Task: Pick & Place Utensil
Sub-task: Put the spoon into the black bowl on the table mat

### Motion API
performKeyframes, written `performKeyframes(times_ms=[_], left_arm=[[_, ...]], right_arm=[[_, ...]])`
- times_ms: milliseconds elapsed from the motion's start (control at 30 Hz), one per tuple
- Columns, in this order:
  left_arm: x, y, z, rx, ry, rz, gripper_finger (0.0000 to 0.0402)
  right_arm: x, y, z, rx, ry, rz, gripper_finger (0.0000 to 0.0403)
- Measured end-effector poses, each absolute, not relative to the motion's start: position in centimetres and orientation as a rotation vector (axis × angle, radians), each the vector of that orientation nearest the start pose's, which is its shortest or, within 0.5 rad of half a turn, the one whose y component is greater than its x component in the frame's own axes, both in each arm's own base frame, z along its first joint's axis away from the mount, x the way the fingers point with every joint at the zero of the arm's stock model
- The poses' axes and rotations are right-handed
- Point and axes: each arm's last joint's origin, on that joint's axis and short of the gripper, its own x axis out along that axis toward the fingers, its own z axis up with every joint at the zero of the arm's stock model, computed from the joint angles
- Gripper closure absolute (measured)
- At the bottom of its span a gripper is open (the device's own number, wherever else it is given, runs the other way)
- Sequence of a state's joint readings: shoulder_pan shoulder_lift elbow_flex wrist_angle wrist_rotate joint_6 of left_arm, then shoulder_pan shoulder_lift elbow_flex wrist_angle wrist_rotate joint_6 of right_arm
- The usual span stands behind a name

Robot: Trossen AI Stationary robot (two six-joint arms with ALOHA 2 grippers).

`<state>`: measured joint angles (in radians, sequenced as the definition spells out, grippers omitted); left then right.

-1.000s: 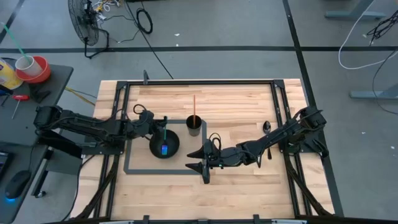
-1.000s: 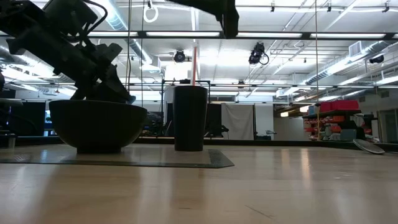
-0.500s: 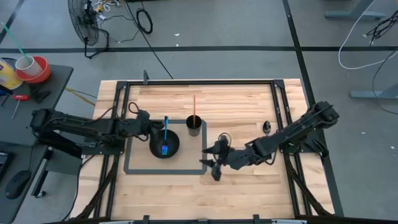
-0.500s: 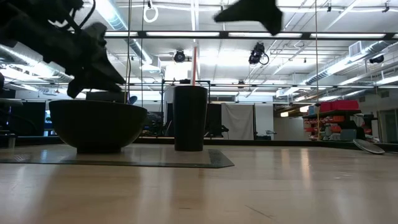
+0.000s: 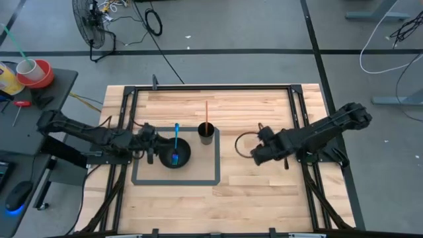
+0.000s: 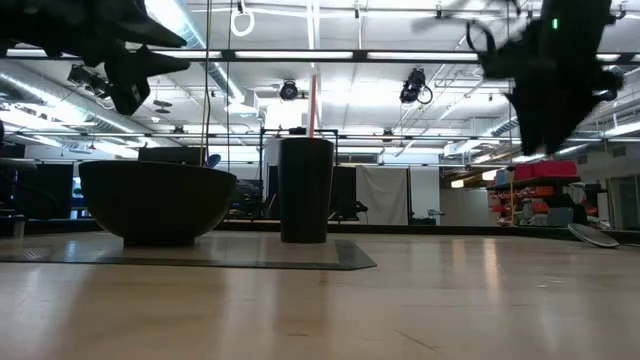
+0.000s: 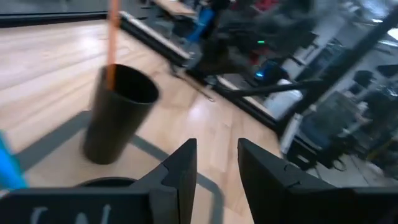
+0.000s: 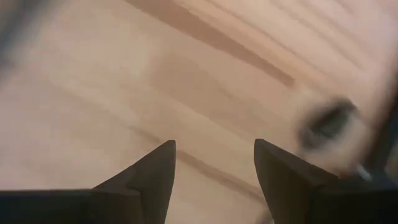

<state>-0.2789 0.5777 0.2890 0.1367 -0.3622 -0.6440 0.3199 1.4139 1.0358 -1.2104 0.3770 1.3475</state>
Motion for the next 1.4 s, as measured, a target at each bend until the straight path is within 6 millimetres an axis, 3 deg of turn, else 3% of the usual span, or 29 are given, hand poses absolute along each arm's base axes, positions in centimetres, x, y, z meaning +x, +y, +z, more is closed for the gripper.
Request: performKeyframes(times_ms=[167, 267, 400, 733, 900, 1067, 1400], left_arm=[[14.3, -4.2, 22.0, -0.575, 0.118, 0.096, 0.028], [14.4, -4.8, 21.6, -0.564, 0.152, 0.092, 0.028], [14.6, -5.5, 21.2, -0.574, 0.186, 0.07, 0.028], [15.0, -5.9, 20.4, -0.558, 0.195, 0.169, 0.028], [15.2, -6.0, 20.1, -0.602, 0.21, 0.173, 0.028], [15.2, -6.2, 19.9, -0.617, 0.23, 0.167, 0.028], [15.1, -6.7, 19.9, -0.614, 0.23, 0.145, 0.028]], right_arm=[[20.2, 3.5, 19.8, 0.655, 1.339, -1.094, 0.0183], [19.2, 2.3, 17.4, 0.68, 1.467, -1.044, 0.0183], [17.6, 0.8, 15.6, 0.691, 1.675, -0.922, 0.0183], [16.5, -2.2, 13.5, 0.587, 1.834, -0.715, 0.0183], [16.2, -3.2, 12.2, 0.637, 1.9, -0.642, 0.0183], [16.5, -3.6, 12.1, 0.655, 1.88, -0.535, 0.0187], [17.3, -3.4, 12.2, 0.727, 1.837, -0.492, 0.0259]])
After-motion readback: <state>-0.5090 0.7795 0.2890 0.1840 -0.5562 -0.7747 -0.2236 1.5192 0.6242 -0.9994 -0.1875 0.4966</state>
